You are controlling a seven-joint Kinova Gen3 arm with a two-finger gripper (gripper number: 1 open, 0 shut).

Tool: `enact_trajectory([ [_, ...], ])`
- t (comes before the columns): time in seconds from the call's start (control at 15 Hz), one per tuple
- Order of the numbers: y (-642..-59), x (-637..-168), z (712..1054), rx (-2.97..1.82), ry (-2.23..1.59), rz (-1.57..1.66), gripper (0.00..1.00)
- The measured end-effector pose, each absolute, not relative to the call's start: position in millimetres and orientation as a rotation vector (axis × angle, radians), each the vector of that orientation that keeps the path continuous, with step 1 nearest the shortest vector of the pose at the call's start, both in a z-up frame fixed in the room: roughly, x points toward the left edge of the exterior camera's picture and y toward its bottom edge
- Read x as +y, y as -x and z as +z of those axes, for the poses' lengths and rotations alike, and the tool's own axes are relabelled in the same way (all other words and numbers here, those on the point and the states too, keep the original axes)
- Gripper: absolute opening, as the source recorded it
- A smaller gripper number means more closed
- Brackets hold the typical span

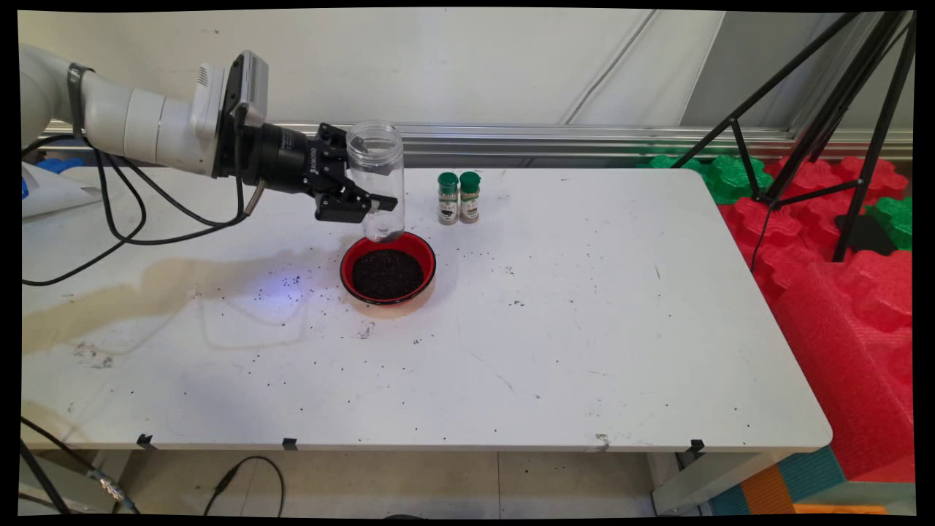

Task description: Pour the black seasoning powder in the red bowl

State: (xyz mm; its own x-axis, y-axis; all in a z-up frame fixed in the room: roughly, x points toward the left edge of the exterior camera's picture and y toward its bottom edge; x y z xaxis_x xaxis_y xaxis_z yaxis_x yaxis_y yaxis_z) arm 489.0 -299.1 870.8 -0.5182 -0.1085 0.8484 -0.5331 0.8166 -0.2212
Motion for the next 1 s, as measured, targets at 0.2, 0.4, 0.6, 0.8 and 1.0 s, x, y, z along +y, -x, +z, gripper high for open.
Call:
enact_trajectory([
  [0.2,-486.2,-301.5,871.4,-2.043,-0.491,0.522,0.00],
  [0.4,-481.9,-305.8,870.7,-2.020,-0.498,0.485,0.00],
  [0.6,-474.5,-313.2,868.0,-1.996,-0.506,0.451,0.00],
  [0.8,-462.2,-325.0,861.1,-1.976,-0.506,0.417,0.00],
  [1.0,-447.9,-338.8,849.3,-1.962,-0.498,0.388,0.00],
])
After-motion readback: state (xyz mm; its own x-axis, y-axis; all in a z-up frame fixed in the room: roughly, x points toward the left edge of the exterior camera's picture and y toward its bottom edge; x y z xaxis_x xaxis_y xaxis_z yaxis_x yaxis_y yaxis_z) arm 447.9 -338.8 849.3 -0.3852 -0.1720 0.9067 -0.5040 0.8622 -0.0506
